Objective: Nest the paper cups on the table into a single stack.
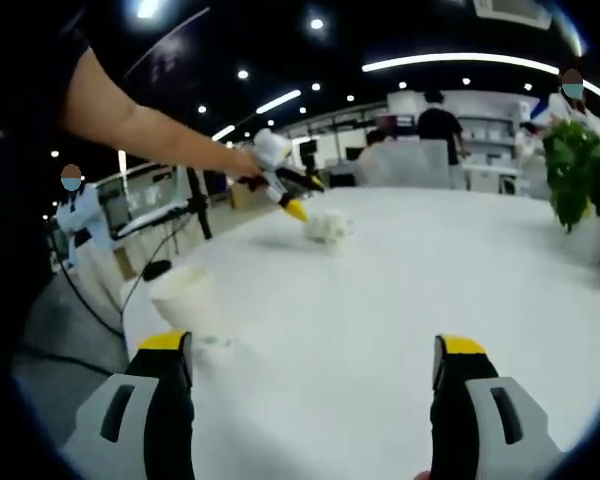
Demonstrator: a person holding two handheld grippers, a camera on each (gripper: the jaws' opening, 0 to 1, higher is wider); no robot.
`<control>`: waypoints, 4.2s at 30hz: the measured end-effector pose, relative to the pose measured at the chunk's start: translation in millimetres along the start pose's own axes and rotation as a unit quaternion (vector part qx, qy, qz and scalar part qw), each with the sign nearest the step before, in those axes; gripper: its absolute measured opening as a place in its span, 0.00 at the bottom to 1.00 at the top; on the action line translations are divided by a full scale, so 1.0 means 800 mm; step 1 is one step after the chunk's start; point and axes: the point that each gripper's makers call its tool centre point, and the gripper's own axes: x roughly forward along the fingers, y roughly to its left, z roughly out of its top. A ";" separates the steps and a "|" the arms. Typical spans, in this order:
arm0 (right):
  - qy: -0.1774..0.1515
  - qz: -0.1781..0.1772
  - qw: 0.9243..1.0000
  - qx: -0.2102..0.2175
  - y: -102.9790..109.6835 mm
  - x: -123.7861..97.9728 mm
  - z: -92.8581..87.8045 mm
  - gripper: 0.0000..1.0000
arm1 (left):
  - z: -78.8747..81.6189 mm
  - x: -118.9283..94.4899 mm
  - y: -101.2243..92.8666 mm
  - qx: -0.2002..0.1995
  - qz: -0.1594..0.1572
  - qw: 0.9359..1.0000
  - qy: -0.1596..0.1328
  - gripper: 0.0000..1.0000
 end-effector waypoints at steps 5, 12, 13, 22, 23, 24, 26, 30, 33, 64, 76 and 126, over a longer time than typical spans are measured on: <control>0.002 -0.003 1.000 -0.001 -0.005 -0.001 0.001 0.98 | -0.005 0.017 -0.013 0.023 -0.010 0.999 0.020 0.74; 0.000 0.000 1.000 -0.029 -0.008 -0.001 0.021 0.99 | -0.008 0.036 -0.024 0.040 -0.029 0.998 0.037 0.63; -0.003 0.002 0.999 -0.032 -0.009 -0.001 0.025 0.99 | -0.009 0.037 -0.025 0.041 -0.031 0.998 0.040 0.62; -0.004 0.025 0.996 -0.087 -0.001 0.017 0.042 1.00 | -0.017 0.044 -0.027 0.061 -0.030 0.996 0.062 0.44; -0.002 0.025 0.996 -0.091 -0.001 0.020 0.041 1.00 | -0.018 0.044 -0.027 0.062 -0.030 0.996 0.062 0.43; -0.005 0.026 0.996 -0.084 -0.002 0.023 0.044 1.00 | -0.019 0.044 -0.027 0.062 -0.029 0.996 0.062 0.43; -0.018 0.028 0.997 -0.072 -0.004 0.026 0.053 1.00 | -0.022 0.043 -0.026 0.057 -0.026 0.996 0.065 0.42; -0.018 0.031 0.996 -0.076 -0.005 0.031 0.058 1.00 | -0.023 0.041 -0.024 0.050 -0.020 0.996 0.066 0.42; -0.020 0.032 0.997 -0.073 -0.004 0.031 0.061 1.00 | -0.027 0.041 -0.027 0.049 -0.021 0.996 0.072 0.43; -0.025 0.027 0.998 -0.059 -0.001 0.025 0.067 0.97 | 0.016 -0.007 0.015 -0.088 0.088 0.991 -0.046 0.39; -0.028 0.031 0.997 -0.063 0.005 0.027 0.074 0.97 | 0.077 -0.056 0.056 -0.150 0.162 0.959 -0.176 0.39; -0.041 0.033 0.995 -0.084 0.026 0.001 0.090 0.97 | 0.173 -0.156 -0.011 -0.183 0.162 0.908 -0.340 0.38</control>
